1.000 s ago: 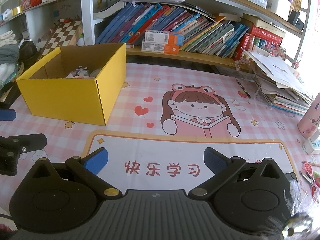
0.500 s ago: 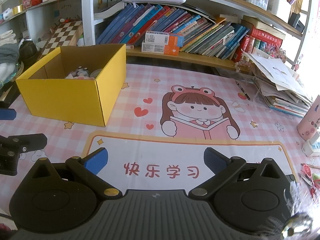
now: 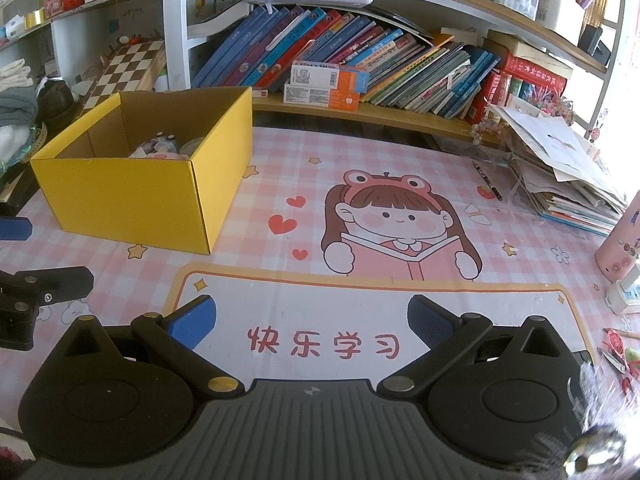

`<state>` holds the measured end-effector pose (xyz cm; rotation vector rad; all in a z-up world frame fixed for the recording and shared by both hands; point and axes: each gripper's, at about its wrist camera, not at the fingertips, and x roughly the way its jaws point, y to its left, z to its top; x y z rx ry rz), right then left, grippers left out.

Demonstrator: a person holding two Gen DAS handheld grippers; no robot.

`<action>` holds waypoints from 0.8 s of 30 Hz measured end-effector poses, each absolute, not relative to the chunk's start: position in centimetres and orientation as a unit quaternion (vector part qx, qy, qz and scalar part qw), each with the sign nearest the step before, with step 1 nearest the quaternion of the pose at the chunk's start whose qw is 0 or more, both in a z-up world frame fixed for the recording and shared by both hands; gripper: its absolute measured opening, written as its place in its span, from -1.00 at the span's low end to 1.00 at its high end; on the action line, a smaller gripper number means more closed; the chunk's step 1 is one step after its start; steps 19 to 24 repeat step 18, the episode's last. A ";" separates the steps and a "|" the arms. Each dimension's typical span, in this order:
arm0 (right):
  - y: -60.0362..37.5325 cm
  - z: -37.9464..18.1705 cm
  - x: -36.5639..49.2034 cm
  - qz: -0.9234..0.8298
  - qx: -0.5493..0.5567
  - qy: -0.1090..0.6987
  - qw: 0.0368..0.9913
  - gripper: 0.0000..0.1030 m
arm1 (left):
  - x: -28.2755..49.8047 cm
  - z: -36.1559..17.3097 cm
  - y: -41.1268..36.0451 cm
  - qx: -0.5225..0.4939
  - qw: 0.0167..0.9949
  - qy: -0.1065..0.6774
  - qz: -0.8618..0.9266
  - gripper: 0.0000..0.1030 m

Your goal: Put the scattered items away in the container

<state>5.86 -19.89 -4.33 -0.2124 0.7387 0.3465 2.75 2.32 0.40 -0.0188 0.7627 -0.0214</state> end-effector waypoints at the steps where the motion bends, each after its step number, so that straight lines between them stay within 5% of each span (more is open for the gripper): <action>1: -19.9 -4.3 5.9 0.168 -0.103 0.359 0.912 1.00 | 2.7 0.4 2.3 -0.009 0.928 0.372 -0.010 0.99; 24: -19.6 -4.6 6.5 0.169 -0.104 0.364 0.910 1.00 | 3.0 0.2 2.4 -0.005 0.930 0.368 -0.006 1.00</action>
